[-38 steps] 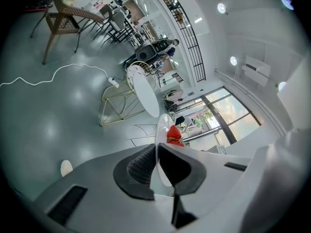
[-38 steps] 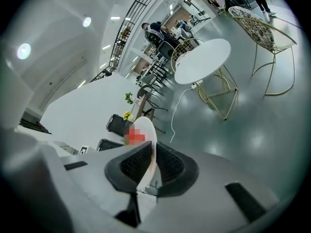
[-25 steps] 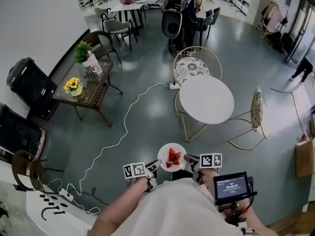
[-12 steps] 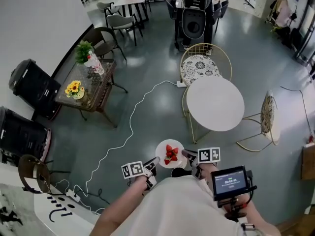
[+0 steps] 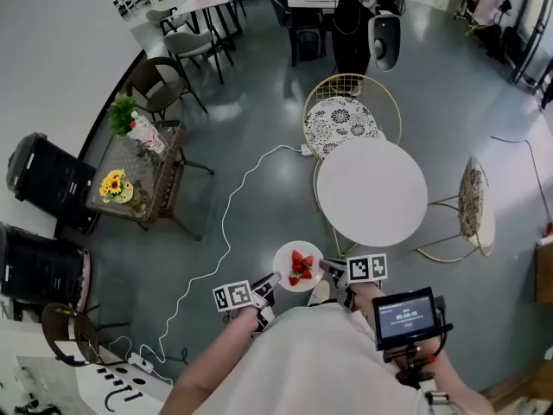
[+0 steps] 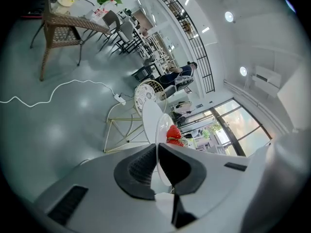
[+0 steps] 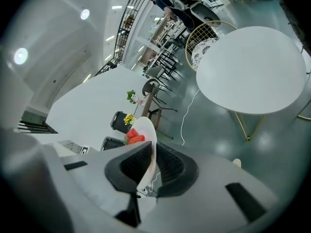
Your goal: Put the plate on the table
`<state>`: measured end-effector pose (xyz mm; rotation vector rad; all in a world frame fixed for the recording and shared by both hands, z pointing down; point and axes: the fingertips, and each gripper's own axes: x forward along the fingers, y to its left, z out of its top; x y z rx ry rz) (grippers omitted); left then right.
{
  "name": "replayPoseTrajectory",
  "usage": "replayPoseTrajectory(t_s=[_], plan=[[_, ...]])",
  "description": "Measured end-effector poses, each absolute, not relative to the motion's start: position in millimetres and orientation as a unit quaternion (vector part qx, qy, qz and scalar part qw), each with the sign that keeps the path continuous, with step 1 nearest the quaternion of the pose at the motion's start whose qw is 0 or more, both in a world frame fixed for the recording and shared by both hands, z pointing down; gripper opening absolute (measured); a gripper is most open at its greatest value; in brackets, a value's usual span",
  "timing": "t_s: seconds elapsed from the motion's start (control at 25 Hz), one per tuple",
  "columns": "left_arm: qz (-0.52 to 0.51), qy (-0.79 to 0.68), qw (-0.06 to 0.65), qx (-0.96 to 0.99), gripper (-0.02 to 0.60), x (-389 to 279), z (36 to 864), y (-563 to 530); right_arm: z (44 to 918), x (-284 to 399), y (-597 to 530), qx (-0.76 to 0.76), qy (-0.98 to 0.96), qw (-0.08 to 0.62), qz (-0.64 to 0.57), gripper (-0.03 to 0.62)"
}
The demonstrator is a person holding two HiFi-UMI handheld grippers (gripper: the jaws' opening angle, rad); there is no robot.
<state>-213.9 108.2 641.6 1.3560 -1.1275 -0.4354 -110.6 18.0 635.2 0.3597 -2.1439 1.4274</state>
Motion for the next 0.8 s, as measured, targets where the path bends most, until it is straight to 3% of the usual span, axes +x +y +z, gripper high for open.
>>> replayPoseTrajectory(t_s=[0.8], plan=[[-0.164,-0.463,0.622,0.610,0.020,-230.3,641.8,-7.8,627.9,-120.4,-85.7,0.137,-0.815,0.221,0.517,0.028]])
